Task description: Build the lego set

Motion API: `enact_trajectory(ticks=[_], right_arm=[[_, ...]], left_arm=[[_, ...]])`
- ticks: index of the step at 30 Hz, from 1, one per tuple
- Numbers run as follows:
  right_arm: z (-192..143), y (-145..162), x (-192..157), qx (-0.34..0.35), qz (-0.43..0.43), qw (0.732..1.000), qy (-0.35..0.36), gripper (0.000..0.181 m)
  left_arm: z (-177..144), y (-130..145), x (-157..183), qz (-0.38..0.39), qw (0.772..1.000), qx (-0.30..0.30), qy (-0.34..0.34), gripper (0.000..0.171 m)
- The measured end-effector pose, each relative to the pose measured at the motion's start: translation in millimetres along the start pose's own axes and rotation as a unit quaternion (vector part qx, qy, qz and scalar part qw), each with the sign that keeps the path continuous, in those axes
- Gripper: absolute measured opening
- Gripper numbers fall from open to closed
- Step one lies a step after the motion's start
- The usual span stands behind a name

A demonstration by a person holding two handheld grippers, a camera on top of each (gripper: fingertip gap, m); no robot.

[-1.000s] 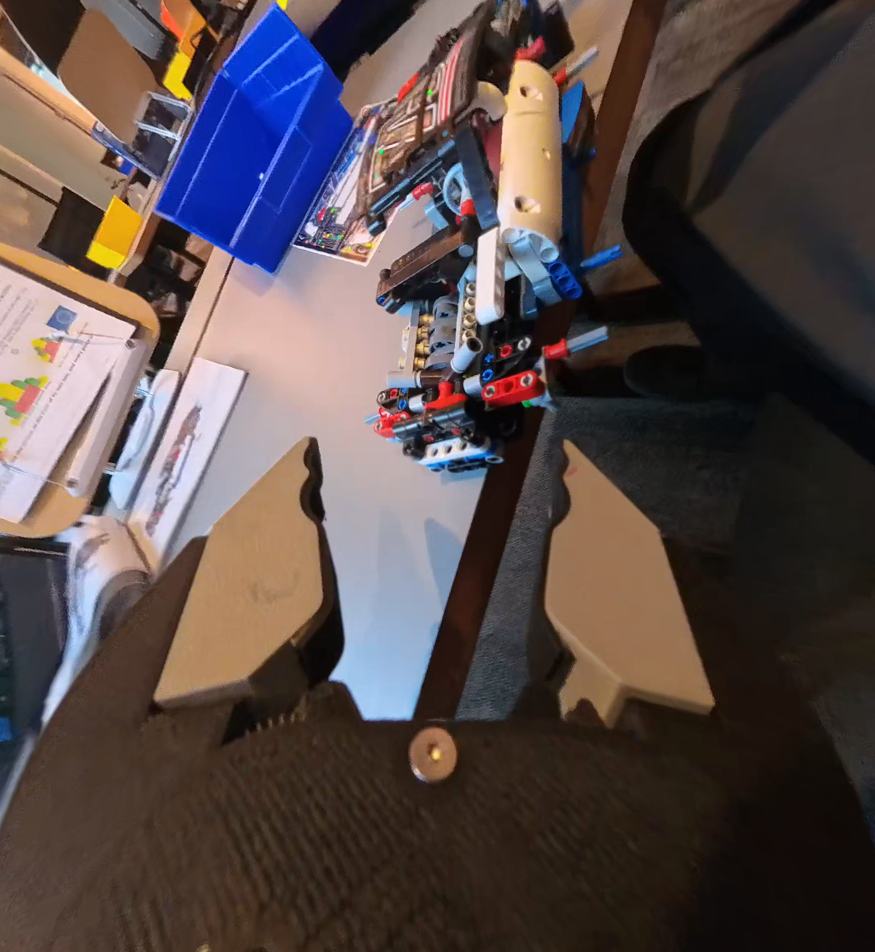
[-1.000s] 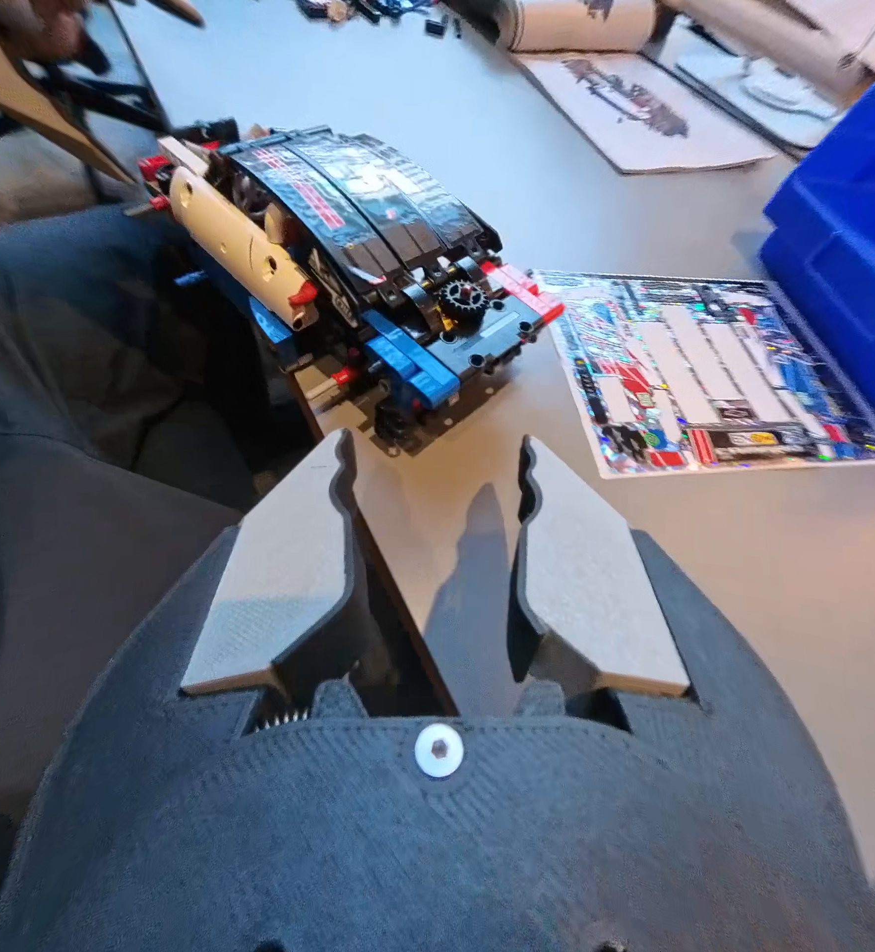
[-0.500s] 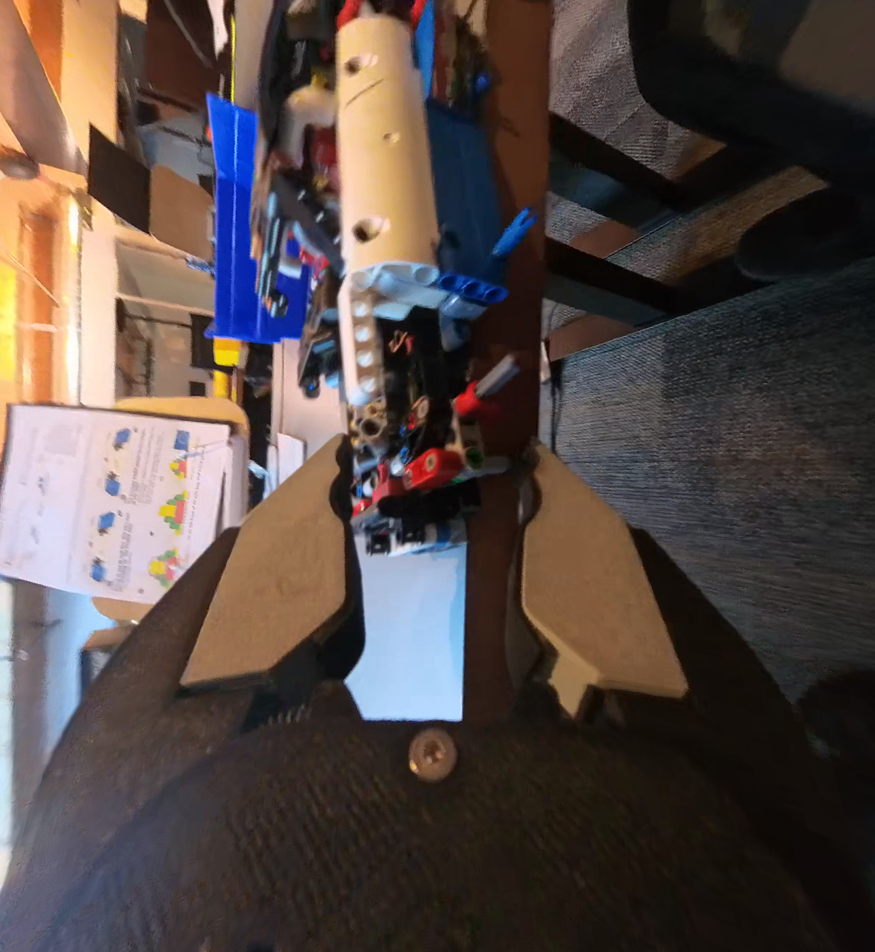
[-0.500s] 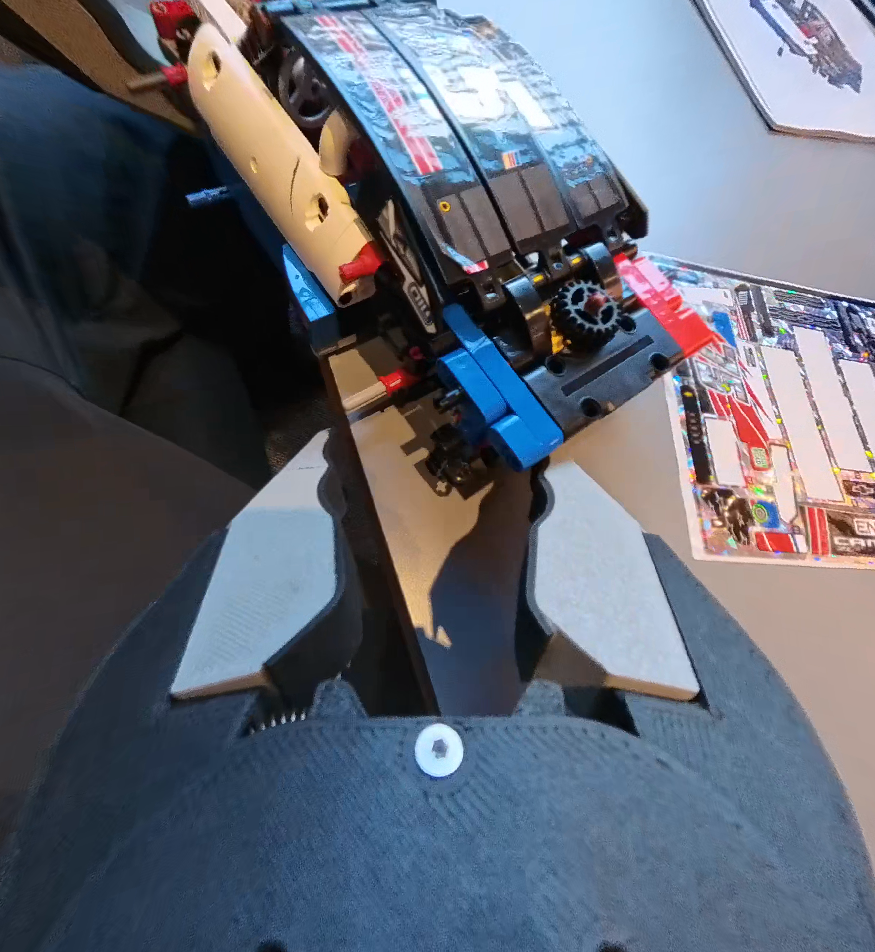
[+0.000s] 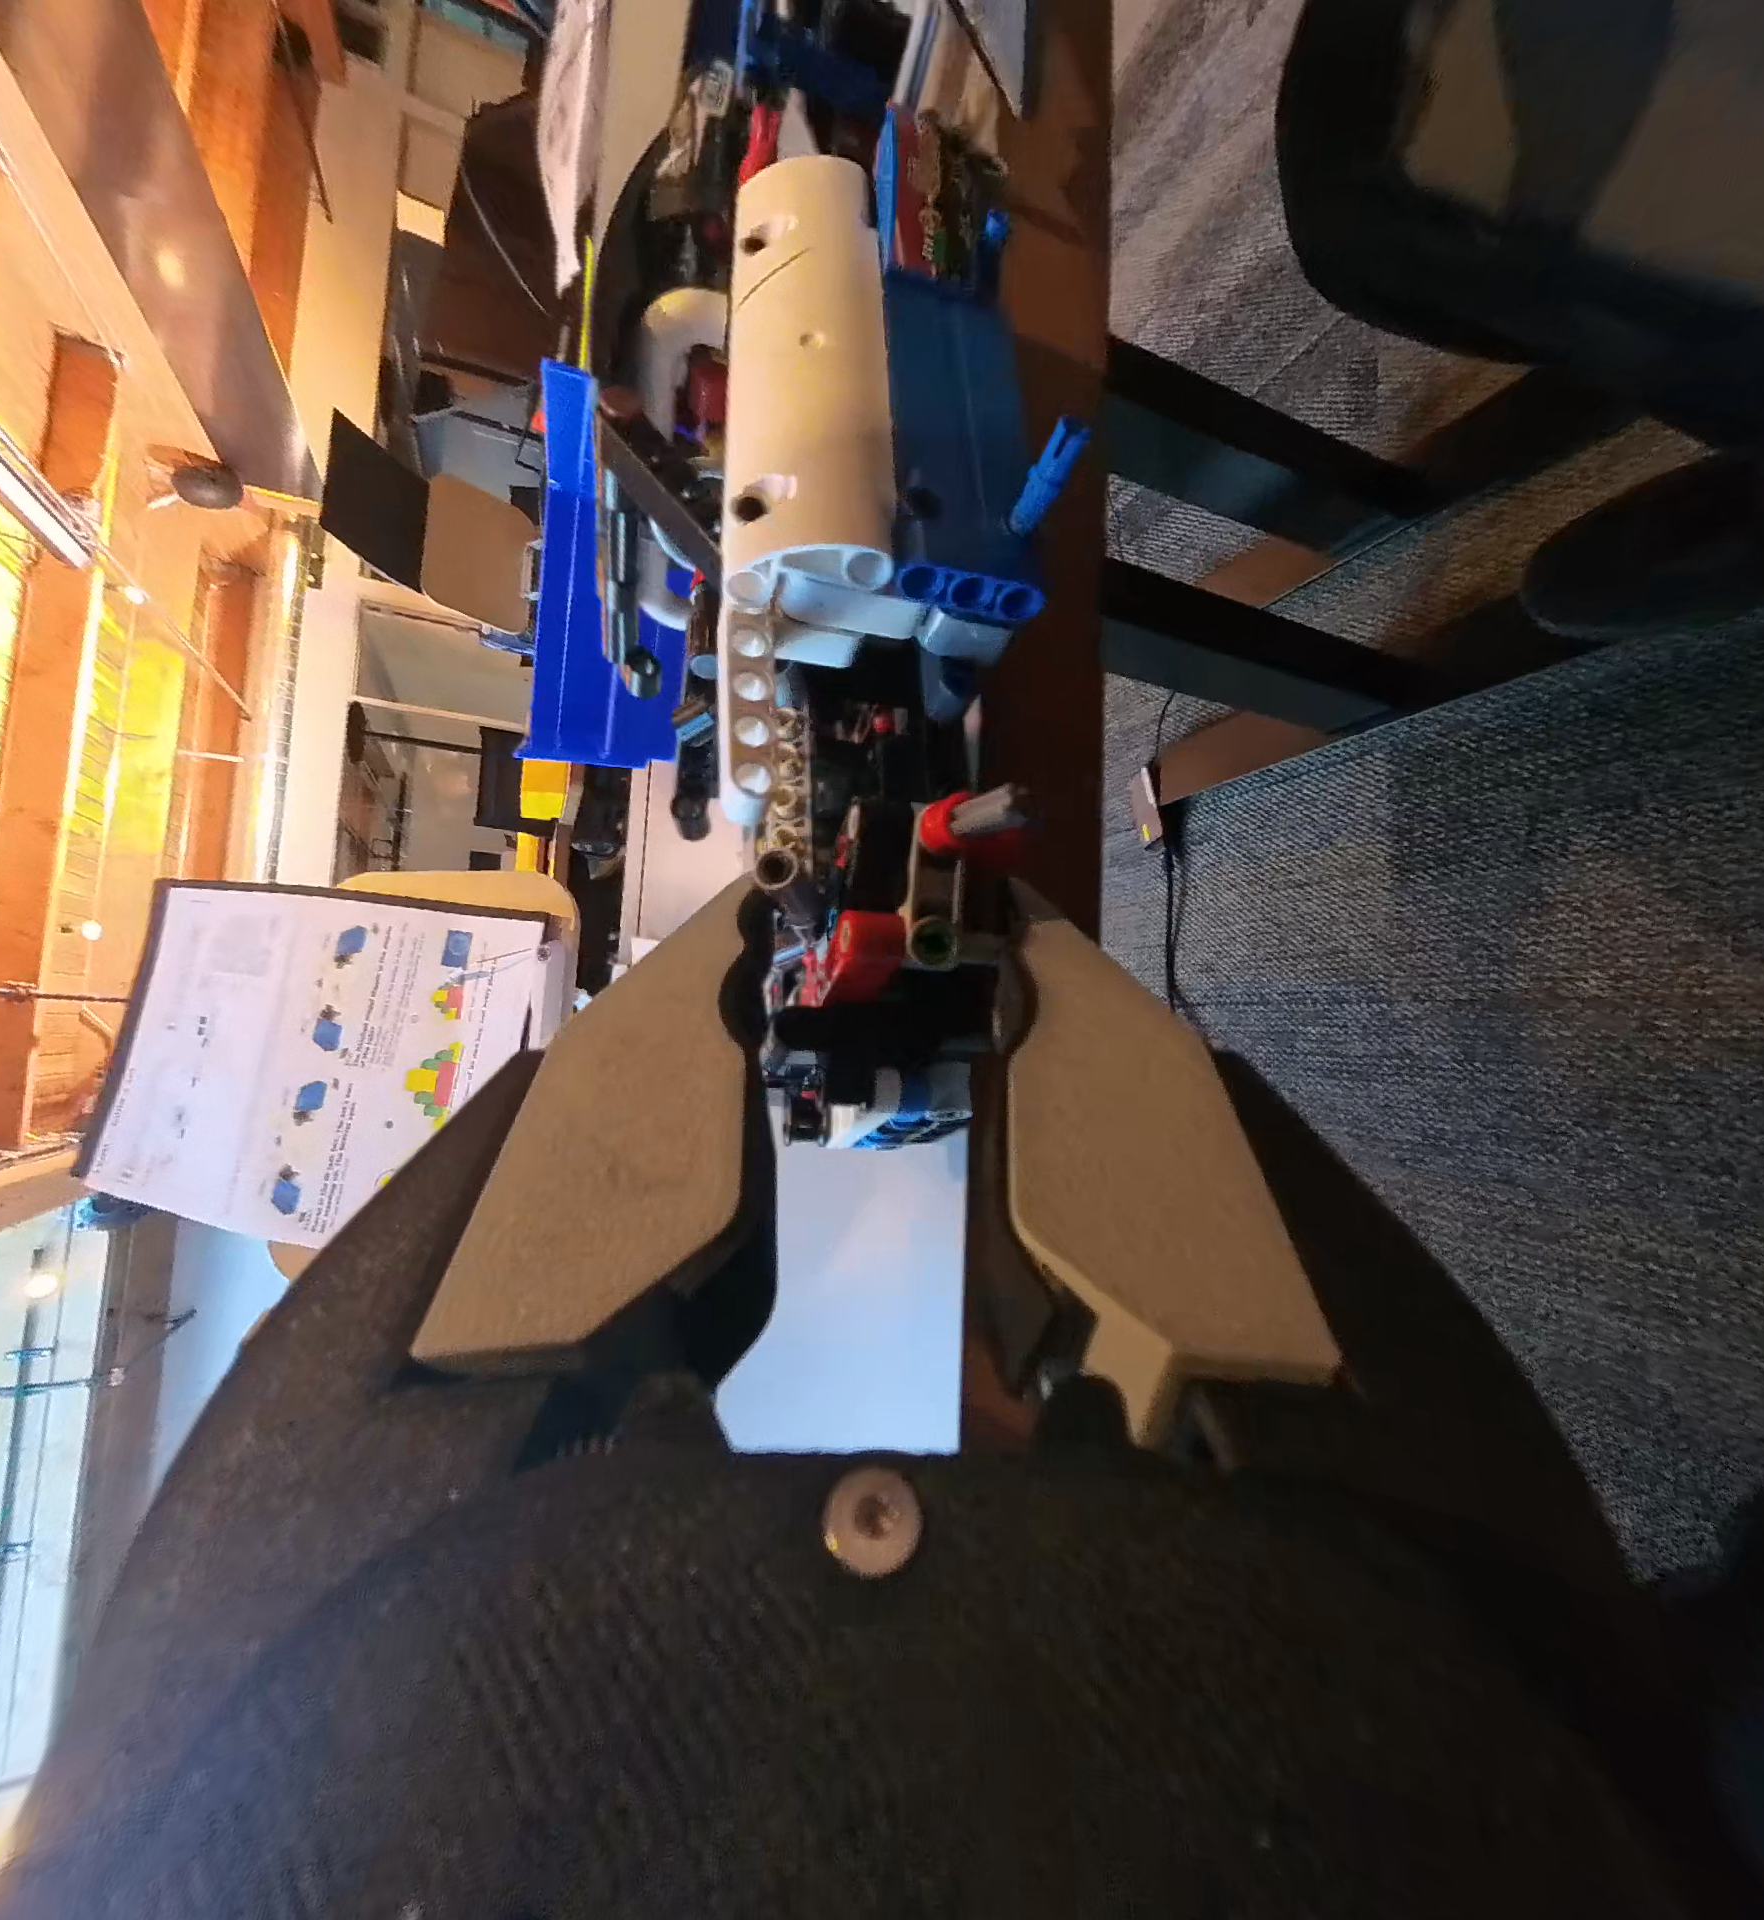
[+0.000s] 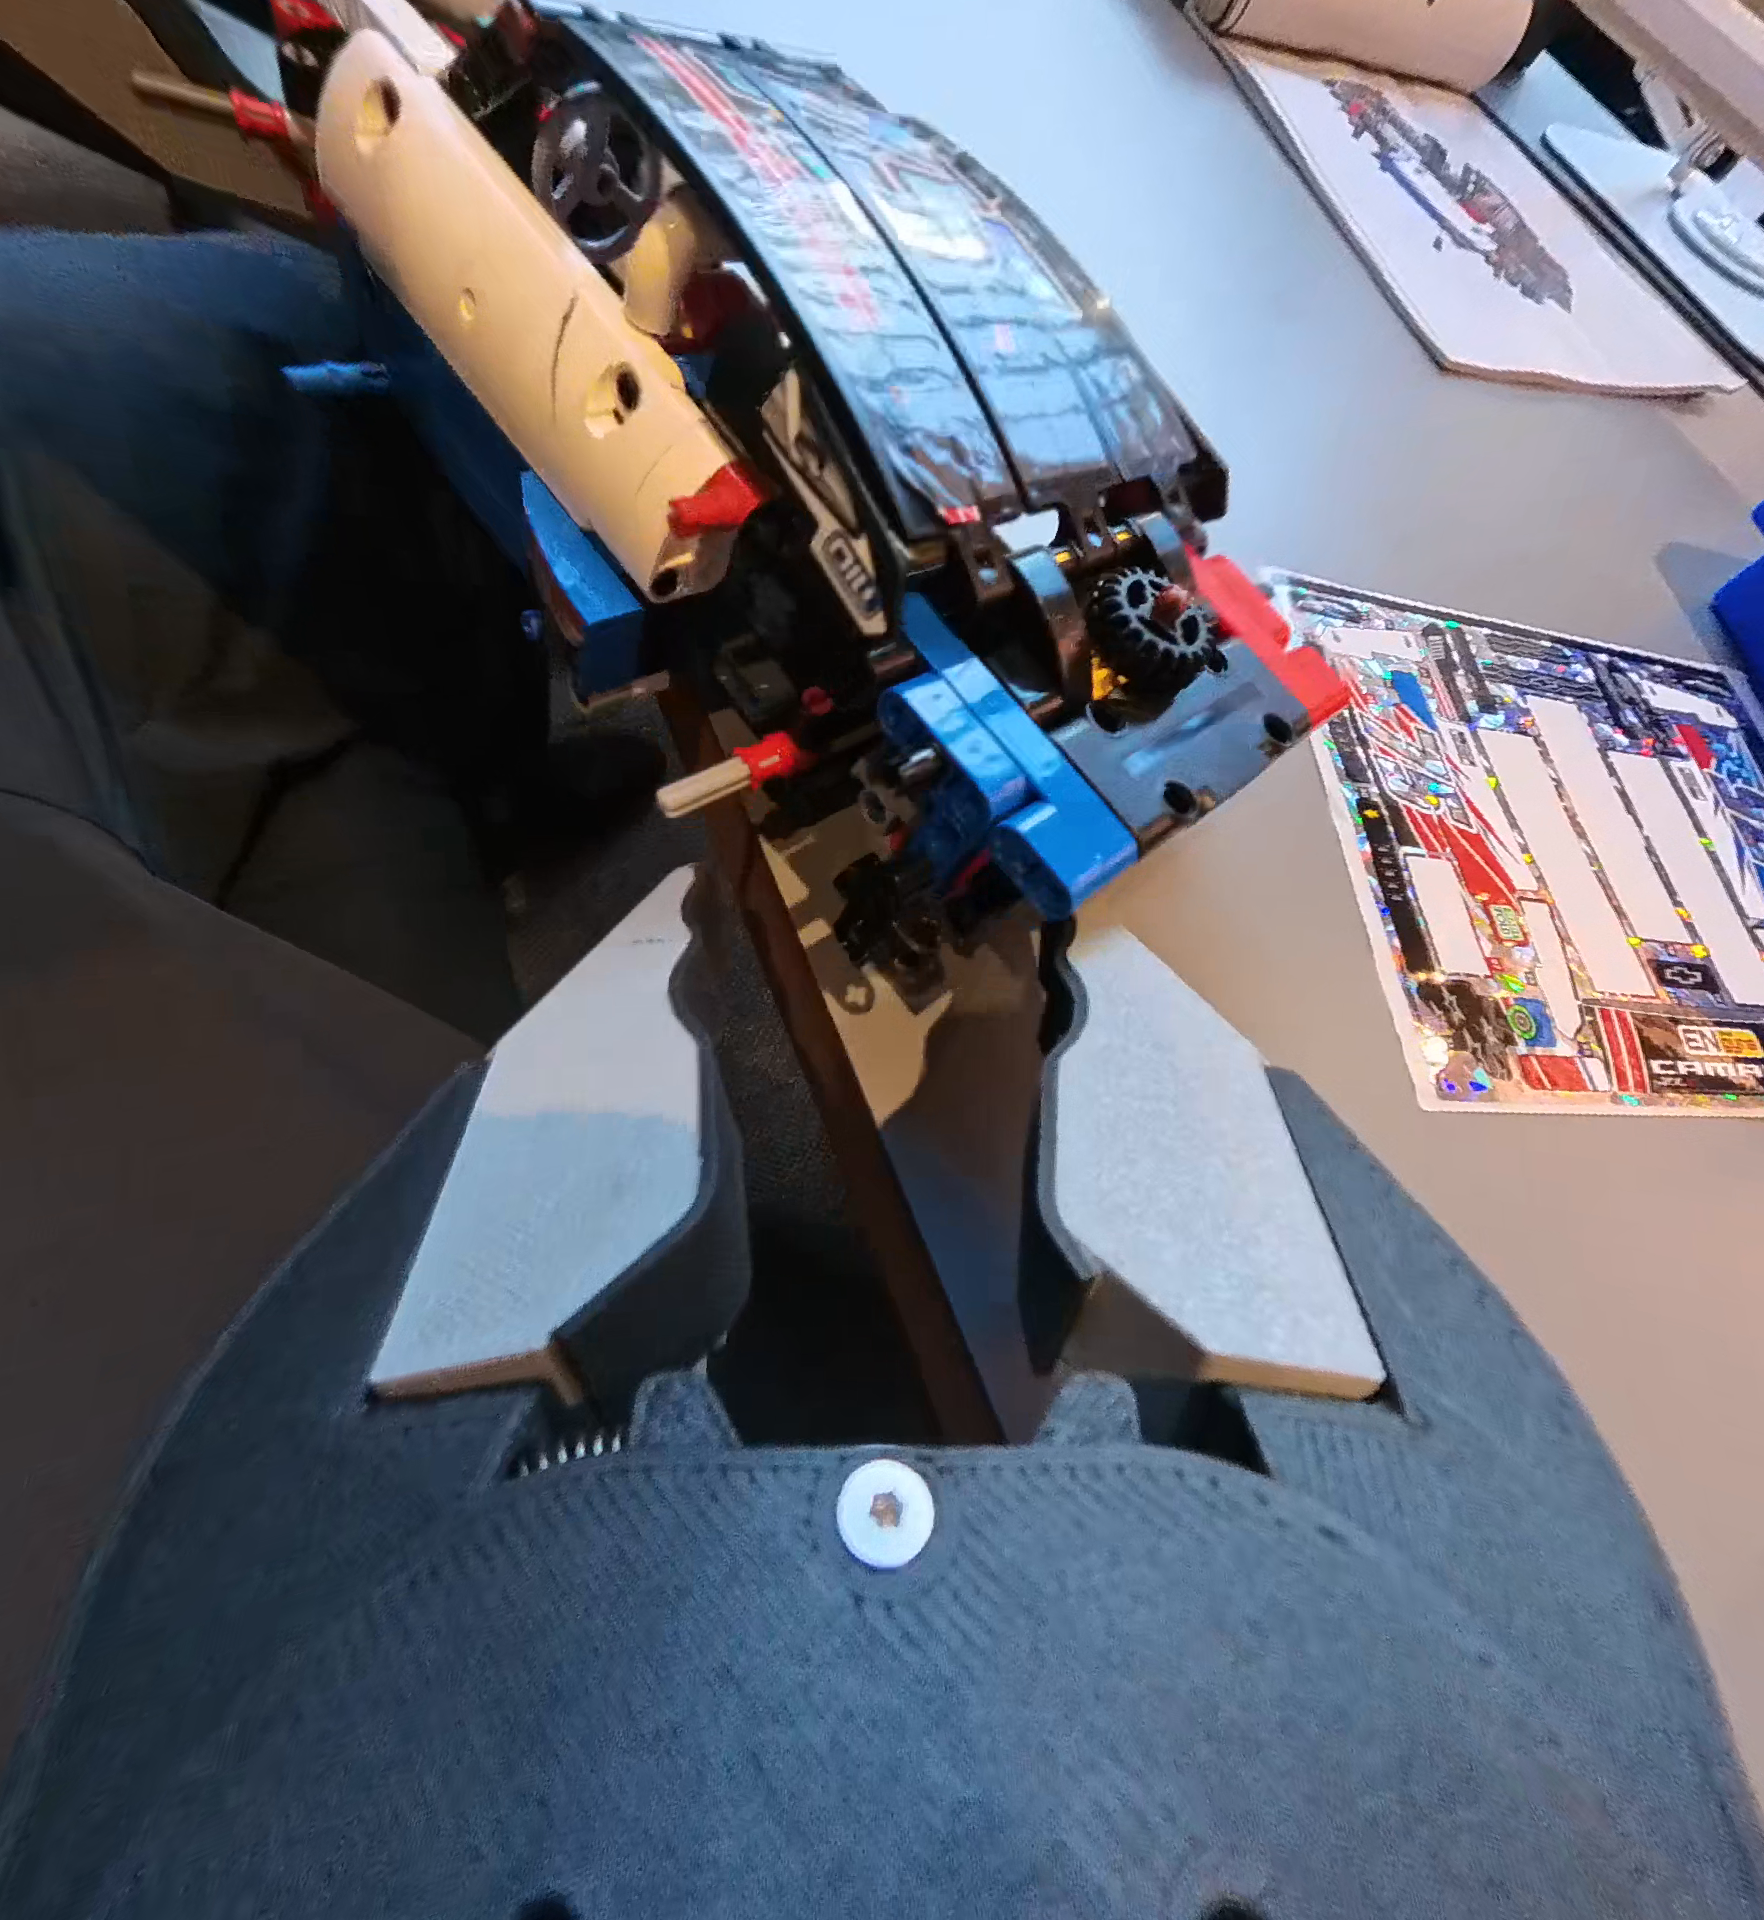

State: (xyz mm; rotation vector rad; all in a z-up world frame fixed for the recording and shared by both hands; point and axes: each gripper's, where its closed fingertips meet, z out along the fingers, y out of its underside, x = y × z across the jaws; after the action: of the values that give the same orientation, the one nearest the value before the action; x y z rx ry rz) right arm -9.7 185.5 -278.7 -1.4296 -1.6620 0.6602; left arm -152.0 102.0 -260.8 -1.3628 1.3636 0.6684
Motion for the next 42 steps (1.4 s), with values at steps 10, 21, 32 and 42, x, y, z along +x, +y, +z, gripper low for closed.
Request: enact_trajectory(ticks=[10, 21, 32, 42], right_arm=[[-15, -23, 14, 0.029, -0.056, 0.994, 0.084, 0.059], [-29, -81, -6, 0.015, -0.219, 0.949, 0.225, 0.051], [1, -135, 6, 0.027, -0.307, 0.885, 0.348, 0.047], [-8, -142, 53, 0.045, -0.249, 0.879, 0.405, 0.034]], left_arm=[[-3, -2, -15, -0.112, 0.992, -0.006, 0.06, 0.036], [-1, 0, -46, -0.226, 0.959, -0.021, 0.172, 0.036], [14, -14, -94, -0.259, 0.92, -0.073, 0.284, 0.035], [37, -40, -135, -0.219, 0.906, -0.12, 0.34, 0.035]])
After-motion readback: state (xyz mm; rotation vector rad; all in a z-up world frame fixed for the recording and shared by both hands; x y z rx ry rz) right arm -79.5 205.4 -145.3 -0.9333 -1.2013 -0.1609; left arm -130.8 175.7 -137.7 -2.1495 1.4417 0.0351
